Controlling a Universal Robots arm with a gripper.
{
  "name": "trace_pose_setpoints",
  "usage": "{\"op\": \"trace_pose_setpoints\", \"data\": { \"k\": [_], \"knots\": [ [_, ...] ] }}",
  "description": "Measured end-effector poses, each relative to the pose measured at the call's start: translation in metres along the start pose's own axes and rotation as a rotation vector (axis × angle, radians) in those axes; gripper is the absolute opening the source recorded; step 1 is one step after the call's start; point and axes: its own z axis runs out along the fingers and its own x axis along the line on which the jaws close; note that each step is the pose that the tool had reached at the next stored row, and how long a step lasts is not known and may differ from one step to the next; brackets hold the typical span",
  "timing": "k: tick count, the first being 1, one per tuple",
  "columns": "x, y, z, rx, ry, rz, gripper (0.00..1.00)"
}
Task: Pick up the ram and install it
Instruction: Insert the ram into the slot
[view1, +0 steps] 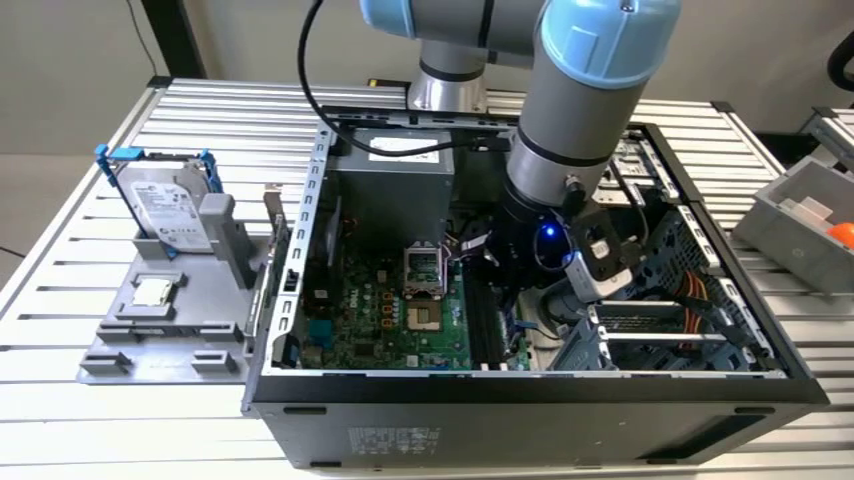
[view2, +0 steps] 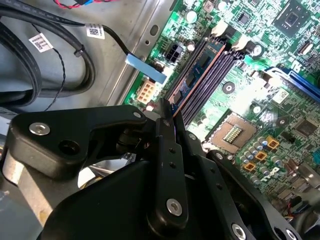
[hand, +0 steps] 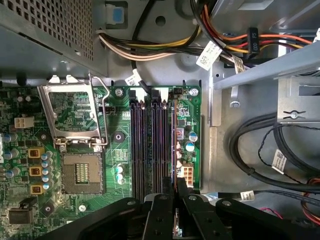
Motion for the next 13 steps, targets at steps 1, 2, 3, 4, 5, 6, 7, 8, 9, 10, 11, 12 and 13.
{"op": "trace_pose_setpoints", "data": {
  "k": [1,2,3,4,5,6,7,8,9,10,11,12,13],
  "knots": [
    [0.0003,0.0,0.0006,0.0002,0.0001,0.0,0.0],
    [0.0006,0.0,0.0011,0.0004,0.0002,0.0,0.0],
    [0.0009,-0.0001,0.0016,0.0005,0.0002,0.0,0.0],
    [0.0012,-0.0002,0.0019,0.0006,0.0003,0.0,0.0],
    [0.0016,-0.0003,0.0022,0.0005,0.0003,0.0,0.0],
    [0.002,-0.0004,0.0025,0.0005,0.0003,0.0,0.0],
    [0.0024,-0.0005,0.0028,0.0005,0.0003,0.0,0.0],
    [0.0024,-0.0006,0.0032,0.0005,0.0002,0.0,0.0],
    [0.0024,-0.0006,0.0038,0.0004,0.0002,0.0,0.0],
    [0.0024,-0.0006,0.0045,0.0004,0.0002,0.0,0.0],
    [0.0024,-0.0006,0.005,0.0007,0.0003,0.0,0.0],
    [0.0024,-0.0006,0.0057,0.0007,0.0003,0.0,0.0],
    [0.0024,-0.0007,0.0061,0.0009,0.0004,0.0,0.0]
  ]
}}
